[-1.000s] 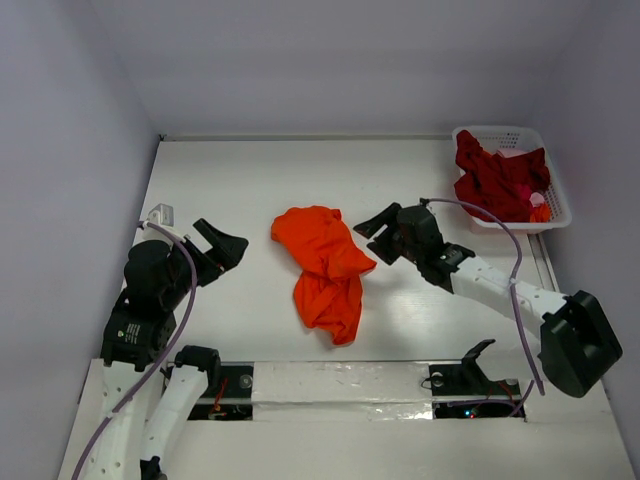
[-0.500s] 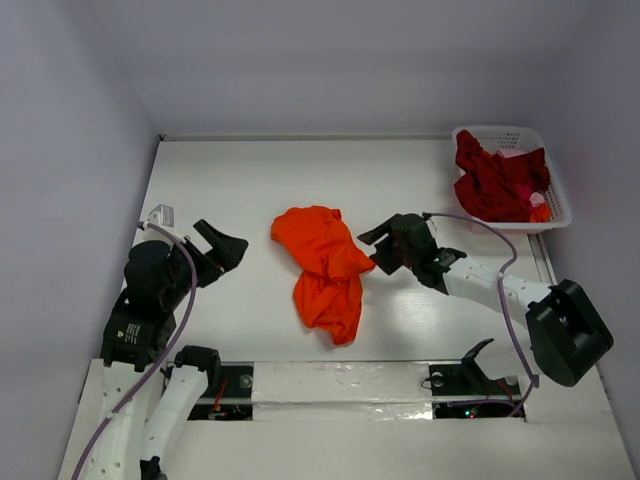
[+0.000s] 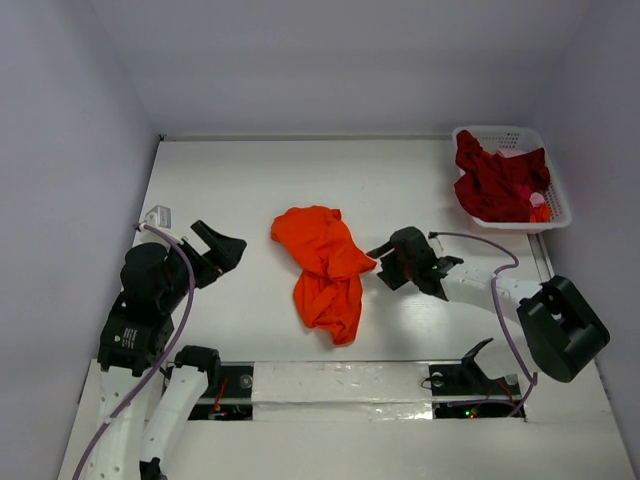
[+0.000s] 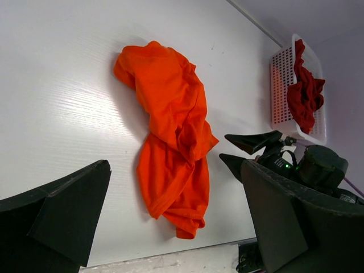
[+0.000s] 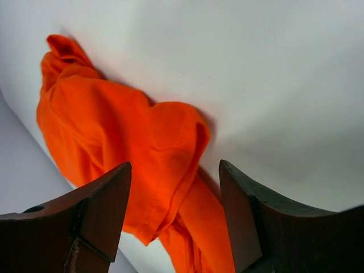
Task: Fold and stack the t-shirts
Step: Flatten out the tshirt
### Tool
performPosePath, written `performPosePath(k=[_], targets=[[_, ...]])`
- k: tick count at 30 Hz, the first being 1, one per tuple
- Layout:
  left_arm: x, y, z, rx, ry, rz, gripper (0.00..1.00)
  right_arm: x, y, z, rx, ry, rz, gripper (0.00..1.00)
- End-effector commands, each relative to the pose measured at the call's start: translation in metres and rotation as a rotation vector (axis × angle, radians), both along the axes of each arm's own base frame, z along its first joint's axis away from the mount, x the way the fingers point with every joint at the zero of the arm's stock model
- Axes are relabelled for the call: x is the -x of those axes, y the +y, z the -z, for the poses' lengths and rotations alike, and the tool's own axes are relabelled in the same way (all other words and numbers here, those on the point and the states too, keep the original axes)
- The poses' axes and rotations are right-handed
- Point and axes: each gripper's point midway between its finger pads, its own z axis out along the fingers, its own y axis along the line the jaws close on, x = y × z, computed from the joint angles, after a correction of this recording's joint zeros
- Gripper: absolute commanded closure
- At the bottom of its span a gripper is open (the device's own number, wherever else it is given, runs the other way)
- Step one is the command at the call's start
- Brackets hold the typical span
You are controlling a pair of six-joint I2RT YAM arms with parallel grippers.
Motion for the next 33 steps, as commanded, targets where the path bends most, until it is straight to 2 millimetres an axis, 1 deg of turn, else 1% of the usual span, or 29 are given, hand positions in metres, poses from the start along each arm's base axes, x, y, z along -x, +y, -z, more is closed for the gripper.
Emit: performPosePath(k=[1,4,8,9,12,14,16,21,22,25,27,28,29,30,31,33], targets=[[0.001,0.001,-0.020,-0.008,-0.064,0.004,0.01,0.000,-0.013,0.005,0.005,0.002,0.074,0.32],[0.002,0.002,-0.021,-0.009,-0.069,0.003,0.01,0.003,-0.014,0.016,0.014,0.034,0.081,0.32],[0.002,0.002,-0.020,-0.009,-0.067,0.003,0.01,0.001,-0.011,0.026,0.023,0.053,0.079,0.32],[0.002,0.002,-0.021,-0.013,-0.067,0.003,0.01,-0.003,-0.007,0.027,0.012,0.043,0.073,0.33],[0.003,0.002,-0.021,-0.015,-0.067,0.002,0.01,-0.004,-0.003,0.034,0.016,0.055,0.057,0.33],[0.002,0.002,-0.021,-0.017,-0.065,0.002,0.01,-0.003,-0.001,0.044,0.030,0.083,0.045,0.33],[0.003,0.003,-0.021,-0.020,-0.067,-0.001,0.01,-0.008,0.004,0.043,0.013,0.070,0.042,0.33],[0.003,0.004,-0.021,-0.023,-0.066,-0.005,0.01,-0.009,0.003,0.045,0.018,0.071,0.049,0.35],[0.002,0.004,-0.021,-0.023,-0.064,-0.005,0.01,-0.009,0.002,0.045,0.019,0.070,0.052,0.36],[0.002,0.004,-0.020,-0.023,-0.063,-0.005,0.01,-0.008,0.000,0.040,0.015,0.061,0.064,0.42],[0.001,0.003,-0.021,-0.020,-0.067,-0.003,0.01,-0.007,-0.003,0.038,0.018,0.058,0.071,0.42],[0.001,0.003,-0.021,-0.020,-0.065,-0.001,0.01,-0.009,-0.003,0.032,0.010,0.042,0.076,0.42],[0.001,0.003,-0.020,-0.019,-0.064,0.000,0.01,-0.009,-0.006,0.031,0.018,0.039,0.083,0.42],[0.001,0.003,-0.022,-0.017,-0.068,-0.001,0.01,-0.004,-0.010,0.035,0.036,0.058,0.087,0.42],[0.001,0.003,-0.022,-0.017,-0.068,-0.001,0.01,-0.004,-0.011,0.031,0.033,0.051,0.089,0.42],[0.001,0.003,-0.022,-0.017,-0.068,-0.001,0.01,-0.003,-0.014,0.031,0.040,0.049,0.099,0.43]])
